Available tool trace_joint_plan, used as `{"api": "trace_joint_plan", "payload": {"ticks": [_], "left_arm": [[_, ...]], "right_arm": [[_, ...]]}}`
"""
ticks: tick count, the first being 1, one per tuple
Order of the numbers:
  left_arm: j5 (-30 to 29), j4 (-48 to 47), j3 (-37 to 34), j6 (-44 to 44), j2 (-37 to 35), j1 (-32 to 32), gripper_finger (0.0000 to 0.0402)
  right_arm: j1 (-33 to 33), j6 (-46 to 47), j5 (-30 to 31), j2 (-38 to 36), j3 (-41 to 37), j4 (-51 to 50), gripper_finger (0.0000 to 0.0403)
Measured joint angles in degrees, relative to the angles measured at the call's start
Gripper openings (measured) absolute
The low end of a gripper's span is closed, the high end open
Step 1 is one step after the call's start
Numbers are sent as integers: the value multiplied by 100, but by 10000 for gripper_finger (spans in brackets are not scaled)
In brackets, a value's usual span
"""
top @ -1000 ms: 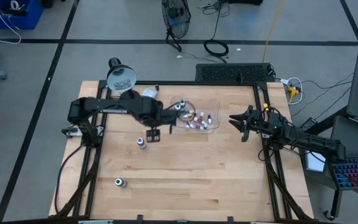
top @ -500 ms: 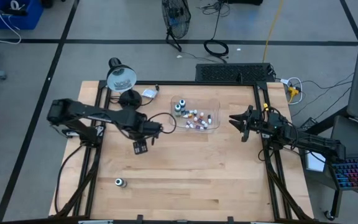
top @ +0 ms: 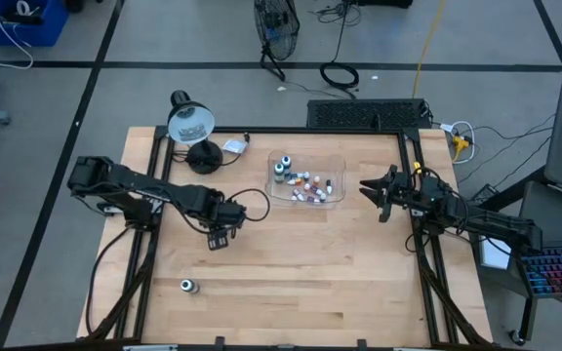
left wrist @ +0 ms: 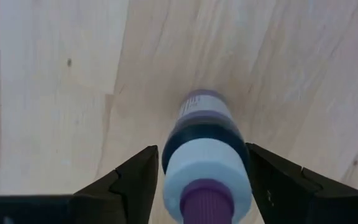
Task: Pick & Place food coloring
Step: Put the purple big food coloring into the transparent bin
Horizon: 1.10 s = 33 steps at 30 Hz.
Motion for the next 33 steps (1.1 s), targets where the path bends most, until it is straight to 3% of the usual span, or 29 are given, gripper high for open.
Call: {"api": "trace_joint_plan", "payload": {"ticks": [20, 25, 28, 33], "left_arm": [[-108, 161, -4, 333, 4, 5, 181], [-364, 201, 39, 447, 6, 26, 166], [-465, 193, 281, 664, 6, 33, 143], [-514, 196, 1135, 1074, 6, 99, 142]], "right_arm": [[0, 0, 0, 0, 0, -1, 105], [1, -2, -1, 0, 0, -3, 105], [0, -1, -1, 0, 0, -2, 105], [1, -2, -1, 0, -1, -1, 105]]}}
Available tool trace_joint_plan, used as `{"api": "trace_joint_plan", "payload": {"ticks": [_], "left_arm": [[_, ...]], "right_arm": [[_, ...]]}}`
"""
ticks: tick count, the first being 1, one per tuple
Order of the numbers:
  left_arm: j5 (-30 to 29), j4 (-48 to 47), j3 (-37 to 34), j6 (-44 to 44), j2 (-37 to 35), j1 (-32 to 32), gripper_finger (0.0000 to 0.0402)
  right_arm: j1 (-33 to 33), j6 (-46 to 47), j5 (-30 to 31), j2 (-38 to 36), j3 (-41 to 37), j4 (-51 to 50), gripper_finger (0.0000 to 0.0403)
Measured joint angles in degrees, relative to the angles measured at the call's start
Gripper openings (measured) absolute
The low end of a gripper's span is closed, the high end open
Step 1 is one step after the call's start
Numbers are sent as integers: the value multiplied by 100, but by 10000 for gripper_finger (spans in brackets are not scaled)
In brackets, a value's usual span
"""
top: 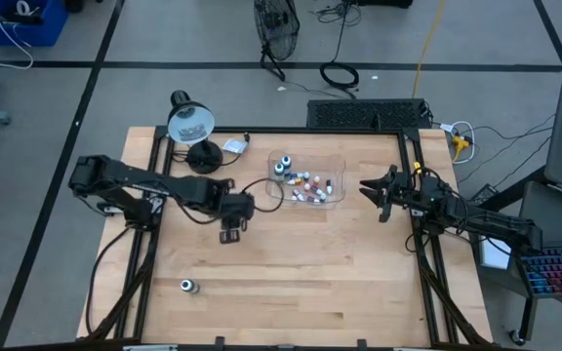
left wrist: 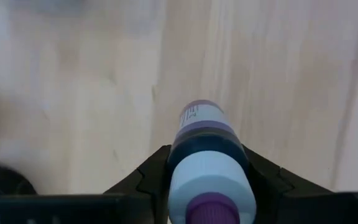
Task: Pick & Place food coloring
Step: Put the purple big food coloring into the transparent bin
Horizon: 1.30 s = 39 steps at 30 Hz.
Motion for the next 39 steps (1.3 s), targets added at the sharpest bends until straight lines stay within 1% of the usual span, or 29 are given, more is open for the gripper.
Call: {"api": "trace_joint_plan", "payload": {"ticks": [2, 5, 7, 9, 12, 18, 22, 25, 27, 31, 39], "left_arm": [[-113, 9, 464, 233, 0, 20, 142], [-518, 126, 1123, 669, 0, 57, 142], [-719, 292, 1494, 1181, 0, 127, 142], [-713, 422, 1873, 1794, 55, 237, 142], [-711, 373, 2388, 2266, 320, 444, 142], [-692, 45, 3076, 2946, 1270, 966, 142], [-356, -254, 3254, 3064, 1900, 1329, 142], [56, -432, 3263, 3201, 2230, 1542, 142], [159, -466, 3263, 3216, 2417, 1634, 142], [85, -420, 3263, 3214, 2758, 1745, 142], [82, -359, 3265, 3134, 3185, 1927, 145]], "right_arm": [[-1, 2, 2, 0, 1, -2, 105], [-1, 1, 2, 0, 1, 0, 105], [0, 2, 1, 0, 1, 0, 105], [0, 1, 1, 0, 0, -1, 105], [0, 1, 2, 0, 1, -1, 105], [-1, 2, 2, 0, 1, -5, 105], [0, 0, 2, 11, 0, 14, 105], [-1, 2, 2, 13, 0, 48, 105], [0, 1, 2, 14, 2, 81, 105], [0, 2, 2, 13, 2, 88, 105], [-1, 2, 2, 13, 1, 92, 105]]}}
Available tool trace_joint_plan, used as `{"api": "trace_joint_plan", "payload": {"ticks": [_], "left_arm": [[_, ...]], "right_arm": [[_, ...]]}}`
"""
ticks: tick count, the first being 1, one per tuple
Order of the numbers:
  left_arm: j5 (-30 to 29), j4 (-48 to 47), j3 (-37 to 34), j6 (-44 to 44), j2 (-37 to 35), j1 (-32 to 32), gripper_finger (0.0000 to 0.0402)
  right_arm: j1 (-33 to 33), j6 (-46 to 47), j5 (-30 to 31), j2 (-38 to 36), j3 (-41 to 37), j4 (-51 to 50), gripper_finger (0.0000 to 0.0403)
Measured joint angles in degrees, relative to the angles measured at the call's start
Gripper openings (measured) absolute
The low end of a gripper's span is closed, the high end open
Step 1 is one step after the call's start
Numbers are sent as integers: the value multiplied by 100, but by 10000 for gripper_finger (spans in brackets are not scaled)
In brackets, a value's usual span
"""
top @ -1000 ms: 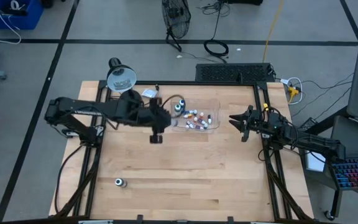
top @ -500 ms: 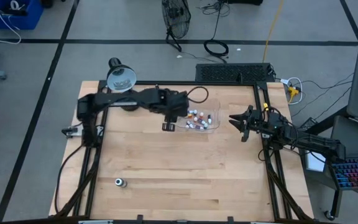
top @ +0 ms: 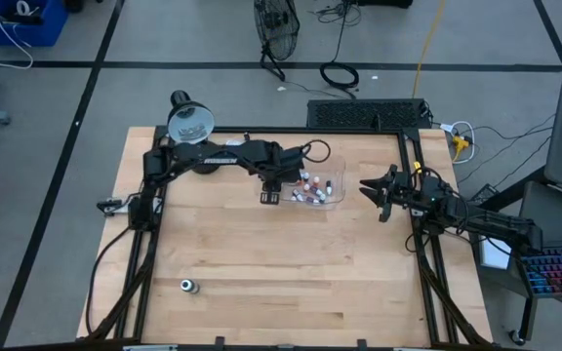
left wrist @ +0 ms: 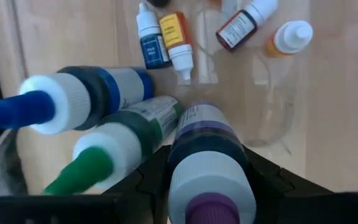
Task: Pick & Place food coloring
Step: Put the purple big food coloring into the transparent bin, then put the black big food coloring into the transparent bin
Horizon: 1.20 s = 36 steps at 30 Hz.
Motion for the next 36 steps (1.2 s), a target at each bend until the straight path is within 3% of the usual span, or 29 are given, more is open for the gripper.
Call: {"api": "trace_joint_plan", "payload": {"ticks": [20, 36], "left_arm": [[133, -23, 2, -155, 151, 4, 160], [101, -7, -5, -524, 55, -45, 269]], "right_arm": [[0, -1, 0, 0, 0, -2, 105], [1, -2, -2, 0, 1, -2, 105]]}}
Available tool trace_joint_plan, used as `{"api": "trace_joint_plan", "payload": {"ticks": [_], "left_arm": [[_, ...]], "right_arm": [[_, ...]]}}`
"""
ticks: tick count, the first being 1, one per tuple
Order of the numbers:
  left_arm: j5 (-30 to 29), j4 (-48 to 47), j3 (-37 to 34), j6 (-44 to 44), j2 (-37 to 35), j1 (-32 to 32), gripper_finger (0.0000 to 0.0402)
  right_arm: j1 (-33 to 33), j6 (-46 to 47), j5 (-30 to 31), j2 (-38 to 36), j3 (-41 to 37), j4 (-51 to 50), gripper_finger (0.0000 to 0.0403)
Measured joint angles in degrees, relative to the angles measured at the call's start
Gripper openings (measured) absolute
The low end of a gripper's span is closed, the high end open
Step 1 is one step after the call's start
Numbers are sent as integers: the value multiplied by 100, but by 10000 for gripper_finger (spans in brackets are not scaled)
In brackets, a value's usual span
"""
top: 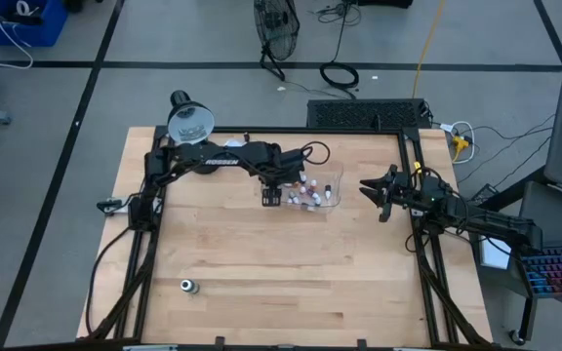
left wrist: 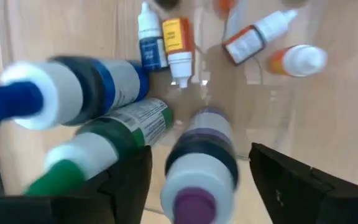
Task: Pick & Place food coloring
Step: Put the black big food coloring into the transparent bin
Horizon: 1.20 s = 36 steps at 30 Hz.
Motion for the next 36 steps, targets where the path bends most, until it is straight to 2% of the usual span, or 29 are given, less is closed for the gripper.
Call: {"api": "trace_joint_plan", "payload": {"ticks": [5, 9, 12, 15, 18, 21, 25, 36], "left_arm": [[-38, -30, 3, -120, -496, -53, 285], [-75, -287, 1, -585, -988, -104, 289], [93, -941, 9, -1159, -1399, -183, 286], [300, -1976, 5, -1810, -1705, -310, 281], [341, -2869, 0, -2923, -1990, -525, 276], [343, -3363, -20, -4199, -2182, -825, 277], [526, -3353, -258, -5676, -2423, -1465, 279], [1129, -3260, -1471, -9623, -2466, -3811, 259]], "right_arm": [[-1, 1, 2, 0, 0, 2, 105], [-2, 1, 0, -2, -2, 0, 105], [-2, 2, 2, -2, -2, 2, 105], [-2, 0, 2, -2, 0, 33, 105], [0, 1, 2, 14, -1, 92, 105], [-1, 1, 2, 20, -1, 92, 105], [-2, 0, 1, 28, -2, 94, 105], [0, 2, 0, 28, 0, 92, 105]]}}
